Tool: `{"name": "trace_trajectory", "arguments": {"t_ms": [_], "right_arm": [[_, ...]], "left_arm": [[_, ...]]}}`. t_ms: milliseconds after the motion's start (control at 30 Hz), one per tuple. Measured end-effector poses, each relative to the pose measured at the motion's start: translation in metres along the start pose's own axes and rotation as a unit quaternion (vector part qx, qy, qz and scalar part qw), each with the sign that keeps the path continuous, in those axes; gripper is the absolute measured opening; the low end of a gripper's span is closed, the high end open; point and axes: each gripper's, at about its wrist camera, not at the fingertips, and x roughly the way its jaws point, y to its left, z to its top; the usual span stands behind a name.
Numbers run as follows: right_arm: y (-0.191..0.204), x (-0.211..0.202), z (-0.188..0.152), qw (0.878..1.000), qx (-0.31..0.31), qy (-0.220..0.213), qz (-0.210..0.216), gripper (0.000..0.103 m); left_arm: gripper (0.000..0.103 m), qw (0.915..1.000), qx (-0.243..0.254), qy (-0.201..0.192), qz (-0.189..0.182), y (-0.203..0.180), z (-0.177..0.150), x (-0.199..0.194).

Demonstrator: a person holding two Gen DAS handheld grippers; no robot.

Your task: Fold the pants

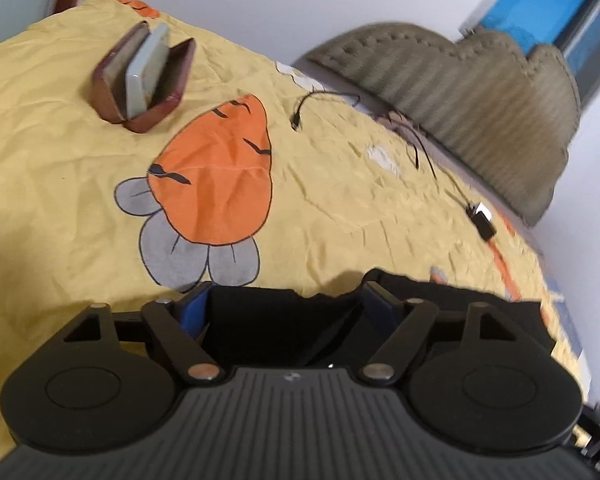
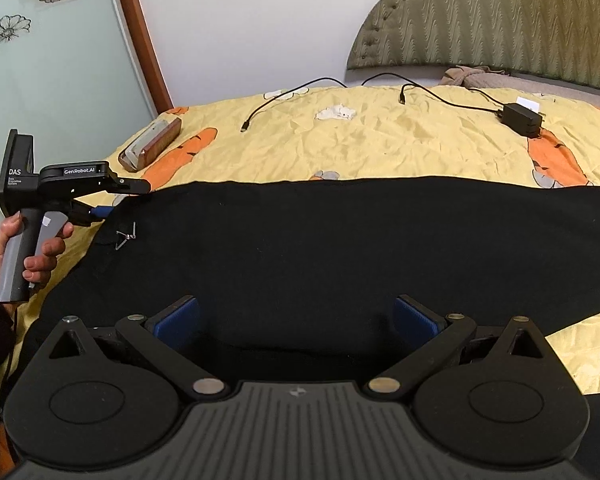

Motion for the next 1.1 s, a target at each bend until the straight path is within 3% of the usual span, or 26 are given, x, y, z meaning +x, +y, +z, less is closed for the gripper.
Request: {"name": "trace_trajectory", "arguments": {"t_ms": [67,267,400,433,467,767,933,1100], "right_arm": [[0.0,0.006,0.0,1.0,-0.005,0.004,-0.002,0.103],[-0.005,0.013,-0.002,1.0,0.003,0.013,0.0,0.103],[-0.006,0.018,-0.002,1.0,0.0,0.014,-0.003,0.103],[-0.007,0.019,-0.002,1.0,0.001,0.015,-0.002,0.103],[-0.008,0.02,-0.002,1.0,0.002,0.016,0.001,0.103],[-0.019,0.021,-0.003,1.0,0.01,0.014,-0.004,0.103],[-0.027,0.018,0.0,0.999,0.034,-0.002,0.008,0.103],[-0.047,0.023,0.011,0.993,0.109,0.005,0.045,0.103]], "left_arm": [[0.074,1.0,0.006,-0.006,0.002,0.0,0.002,0.002],[0.074,0.9971,-0.066,-0.001,-0.038,0.025,0.011,0.003],[0.073,0.999,-0.018,0.006,-0.039,0.009,0.006,0.006],[0.063,0.9992,-0.007,0.009,-0.037,0.004,0.004,0.005],[0.041,0.9991,0.006,0.012,-0.039,-0.001,0.003,0.004],[0.034,0.995,0.093,-0.015,0.033,-0.037,-0.005,-0.011],[0.033,0.9899,0.135,-0.031,0.032,-0.063,-0.017,-0.034],[0.033,0.9887,0.14,-0.053,-0.015,-0.084,-0.037,-0.071]]}}
